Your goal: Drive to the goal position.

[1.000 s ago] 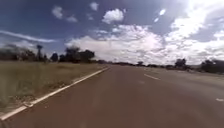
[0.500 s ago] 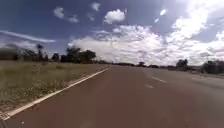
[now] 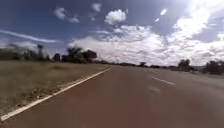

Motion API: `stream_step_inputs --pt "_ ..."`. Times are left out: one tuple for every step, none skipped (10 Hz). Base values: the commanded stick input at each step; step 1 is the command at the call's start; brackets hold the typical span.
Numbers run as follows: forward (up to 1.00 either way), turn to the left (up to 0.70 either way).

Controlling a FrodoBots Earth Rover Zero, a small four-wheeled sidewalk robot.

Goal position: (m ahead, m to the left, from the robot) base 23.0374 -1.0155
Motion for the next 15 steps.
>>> stream_step_inputs --pt "1.0 -0.4" --pt "1.0 -0.4" --pt "1.0 -0.4" --pt "1.0 0.0" --pt "1.0 0.0" --pt "1.0 0.0" --pt "1.0 0.0" --pt "1.0 0.0" --pt "1.0 0.0" --pt "1.0 0.0" --pt "1.0 0.0" --pt "1.0 0.0" --pt "1.0 0.0" --pt "1.0 0.0" --pt "1.0 0.0"
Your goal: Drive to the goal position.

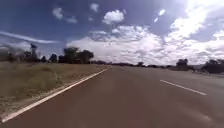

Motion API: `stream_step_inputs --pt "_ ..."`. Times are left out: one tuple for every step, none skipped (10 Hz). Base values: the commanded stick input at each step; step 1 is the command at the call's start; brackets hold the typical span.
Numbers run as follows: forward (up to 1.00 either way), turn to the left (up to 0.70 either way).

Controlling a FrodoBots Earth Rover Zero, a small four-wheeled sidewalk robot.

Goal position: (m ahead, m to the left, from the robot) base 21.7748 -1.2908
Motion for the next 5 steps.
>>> stream_step_inputs --pt "1.0 0.0" --pt "1.0 0.0" --pt "1.0 0.0" --pt "1.0 -0.35" --pt "1.0 -0.29"
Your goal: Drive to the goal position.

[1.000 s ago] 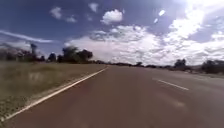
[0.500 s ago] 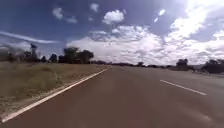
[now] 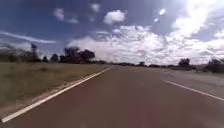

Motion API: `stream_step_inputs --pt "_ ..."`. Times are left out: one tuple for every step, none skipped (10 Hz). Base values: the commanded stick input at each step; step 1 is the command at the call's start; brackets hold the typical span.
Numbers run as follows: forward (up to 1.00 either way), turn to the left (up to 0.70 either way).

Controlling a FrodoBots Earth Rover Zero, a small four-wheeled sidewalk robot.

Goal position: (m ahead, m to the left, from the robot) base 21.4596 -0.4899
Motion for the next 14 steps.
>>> stream_step_inputs --pt "1.0 -0.23" --pt "1.0 -0.16" --pt "1.0 -0.1" --pt "1.0 -0.03" --pt "1.0 0.0" --pt "1.0 0.0" --pt "1.0 0.0" --pt "1.0 0.0" --pt "1.0 0.0" --pt "1.0 0.0" --pt "1.0 0.0" --pt "1.0 0.0" --pt "1.0 0.0" --pt "1.0 0.0"
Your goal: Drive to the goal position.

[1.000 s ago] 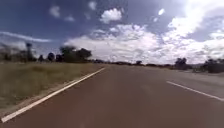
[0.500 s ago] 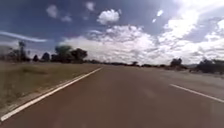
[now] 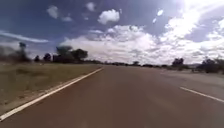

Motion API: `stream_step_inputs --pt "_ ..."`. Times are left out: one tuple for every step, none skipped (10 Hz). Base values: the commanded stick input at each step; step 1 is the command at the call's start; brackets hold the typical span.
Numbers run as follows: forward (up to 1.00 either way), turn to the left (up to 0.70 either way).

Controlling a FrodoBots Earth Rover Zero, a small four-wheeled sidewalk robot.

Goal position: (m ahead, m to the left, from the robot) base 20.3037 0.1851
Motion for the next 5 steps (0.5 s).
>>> stream_step_inputs --pt "1.0 -0.1" --pt "1.0 -0.16" --pt "1.0 -0.21" --pt "1.0 -0.36" --pt "1.0 -0.3"
